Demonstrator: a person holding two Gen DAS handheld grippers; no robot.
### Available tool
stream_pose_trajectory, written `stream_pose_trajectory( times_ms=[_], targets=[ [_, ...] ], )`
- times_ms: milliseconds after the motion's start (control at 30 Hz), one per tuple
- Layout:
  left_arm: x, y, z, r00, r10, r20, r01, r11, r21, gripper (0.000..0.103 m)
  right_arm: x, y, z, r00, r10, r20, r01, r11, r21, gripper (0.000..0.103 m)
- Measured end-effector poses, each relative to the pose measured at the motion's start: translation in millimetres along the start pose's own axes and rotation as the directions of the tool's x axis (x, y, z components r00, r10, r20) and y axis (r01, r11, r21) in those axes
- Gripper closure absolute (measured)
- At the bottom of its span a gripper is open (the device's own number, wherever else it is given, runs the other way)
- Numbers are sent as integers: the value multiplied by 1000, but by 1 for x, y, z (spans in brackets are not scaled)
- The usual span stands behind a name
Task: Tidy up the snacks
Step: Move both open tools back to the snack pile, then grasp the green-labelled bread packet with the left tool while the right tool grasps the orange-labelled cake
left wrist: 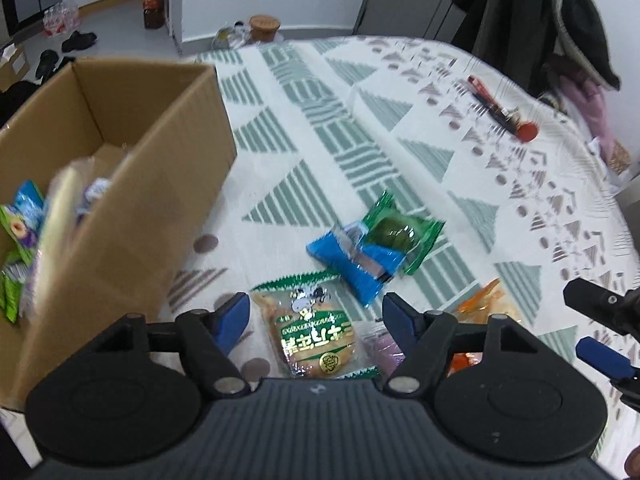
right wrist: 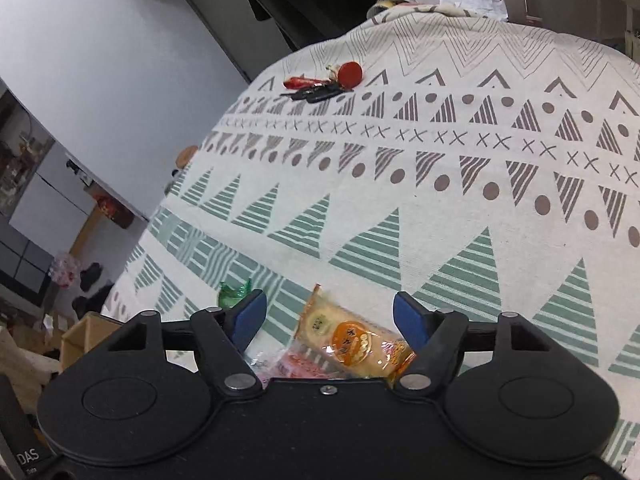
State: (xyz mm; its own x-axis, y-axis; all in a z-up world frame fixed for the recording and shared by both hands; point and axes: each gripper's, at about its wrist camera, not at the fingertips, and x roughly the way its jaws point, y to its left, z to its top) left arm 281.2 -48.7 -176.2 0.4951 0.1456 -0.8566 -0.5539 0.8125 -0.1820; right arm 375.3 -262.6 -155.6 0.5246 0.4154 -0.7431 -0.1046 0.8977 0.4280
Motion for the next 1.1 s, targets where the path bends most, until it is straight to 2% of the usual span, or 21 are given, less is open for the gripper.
stream_pose_trajectory(
  times_ms=[133, 233, 300, 467, 733, 833, 933, 967, 1100],
  targets=[
    [13, -2, -5, 999, 41, -27, -41, 999, 4, 34, 16, -7, 2, 1000, -22, -21, 22, 1000, -8, 33],
    [20, 5, -8, 998, 52, -42, -53, 999, -13, 43, 26, -5, 5, 999, -43, -28, 41, 998, -46, 33],
    [20, 5, -8, 997, 68, -44, -68, 998, -2, 55, 31, -5, 4, 998, -36, -43, 34, 998, -46, 33],
    [18, 7, -10, 997, 63, -36, -62, 998, 22, 57, 42, 5, 0, 995, -73, -67, 63, 989, -131, 33],
    [7, 13, -19, 999, 32, -25, -31, 999, 20, 57, 42, 0, -16, 978, -148, -146, 119, 975, -188, 34],
    [2, 15, -22, 1000, 20, -20, -20, 1000, 24, 57, 38, 0, -21, 974, -164, -159, 130, 970, -205, 44],
    [-4, 17, -26, 1000, 7, -11, -7, 1000, 27, 57, 29, -2, -23, 974, -156, -164, 124, 974, -189, 61],
    [-7, 18, -27, 1000, 1, -7, -1, 1000, 26, 57, 24, -3, -23, 976, -144, -161, 115, 978, -176, 78],
    [-20, 18, -28, 1000, -22, 15, 22, 999, 35, 57, 9, -8, -24, 980, -136, -144, 117, 985, -130, 87]
  ],
)
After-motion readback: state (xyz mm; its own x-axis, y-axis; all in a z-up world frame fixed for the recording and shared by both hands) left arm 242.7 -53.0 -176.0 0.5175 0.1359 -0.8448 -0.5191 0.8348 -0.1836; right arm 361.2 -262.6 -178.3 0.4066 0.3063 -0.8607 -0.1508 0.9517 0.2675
